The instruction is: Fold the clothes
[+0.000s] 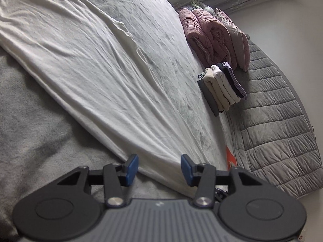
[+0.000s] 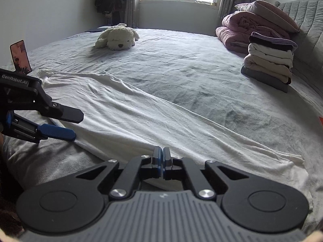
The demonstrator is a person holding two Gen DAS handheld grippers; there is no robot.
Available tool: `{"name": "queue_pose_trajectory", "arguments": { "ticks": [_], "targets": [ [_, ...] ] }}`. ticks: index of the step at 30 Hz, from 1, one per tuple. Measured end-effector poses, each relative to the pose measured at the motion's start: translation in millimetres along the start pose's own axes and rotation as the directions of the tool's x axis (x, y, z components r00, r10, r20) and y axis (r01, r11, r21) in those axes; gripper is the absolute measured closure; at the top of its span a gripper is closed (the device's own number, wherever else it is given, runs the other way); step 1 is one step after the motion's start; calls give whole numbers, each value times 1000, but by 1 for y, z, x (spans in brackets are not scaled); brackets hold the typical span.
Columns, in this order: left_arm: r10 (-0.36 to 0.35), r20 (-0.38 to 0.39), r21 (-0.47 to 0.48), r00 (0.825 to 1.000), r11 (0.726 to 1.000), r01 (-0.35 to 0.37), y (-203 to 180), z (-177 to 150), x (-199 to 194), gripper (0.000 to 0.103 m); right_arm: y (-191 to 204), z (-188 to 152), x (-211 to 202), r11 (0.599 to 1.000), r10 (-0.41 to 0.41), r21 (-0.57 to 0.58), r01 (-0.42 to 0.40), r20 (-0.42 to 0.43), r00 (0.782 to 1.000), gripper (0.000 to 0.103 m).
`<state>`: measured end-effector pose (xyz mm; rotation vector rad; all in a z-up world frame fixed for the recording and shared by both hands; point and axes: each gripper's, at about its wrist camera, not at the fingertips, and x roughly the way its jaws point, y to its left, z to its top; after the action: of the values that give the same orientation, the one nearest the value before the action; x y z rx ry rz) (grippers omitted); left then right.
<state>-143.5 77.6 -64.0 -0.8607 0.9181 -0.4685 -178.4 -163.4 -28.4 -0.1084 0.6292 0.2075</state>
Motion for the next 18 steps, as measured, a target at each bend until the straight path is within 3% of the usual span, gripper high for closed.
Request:
{"name": "queue_pose_trajectory", "arguments": {
  "ticks": [6, 8, 11, 13, 16, 17, 18],
  "targets": [
    [13, 116, -86, 993, 996, -3, 3, 2, -5, 57, -5, 4, -5, 1000, 20, 21, -20, 11, 1000, 103],
    [67, 168, -125, 983, 991, -46, 5, 2, -9, 57, -7, 4, -5, 999, 26, 29, -26, 7, 1000, 103],
    [158, 233, -178, 959, 977, -118, 9, 1, -16, 75, -8, 1, -3, 999, 33, 30, -33, -4, 999, 103],
    [214, 252, -194, 944, 967, -168, 11, 2, -18, 103, -8, -1, -2, 999, 41, 29, -40, -17, 999, 103],
    [231, 263, -198, 937, 963, -182, 13, 3, -23, 103, -3, -3, 2, 998, 53, 18, -52, -43, 998, 100],
    [227, 269, -191, 936, 965, -179, 12, 3, -25, 103, 0, -3, 2, 999, 48, 9, -48, -44, 998, 98],
    [222, 276, -181, 935, 968, -176, 11, 4, -27, 103, 5, -2, 2, 999, 47, -14, -48, -36, 998, 88]
  ]
}}
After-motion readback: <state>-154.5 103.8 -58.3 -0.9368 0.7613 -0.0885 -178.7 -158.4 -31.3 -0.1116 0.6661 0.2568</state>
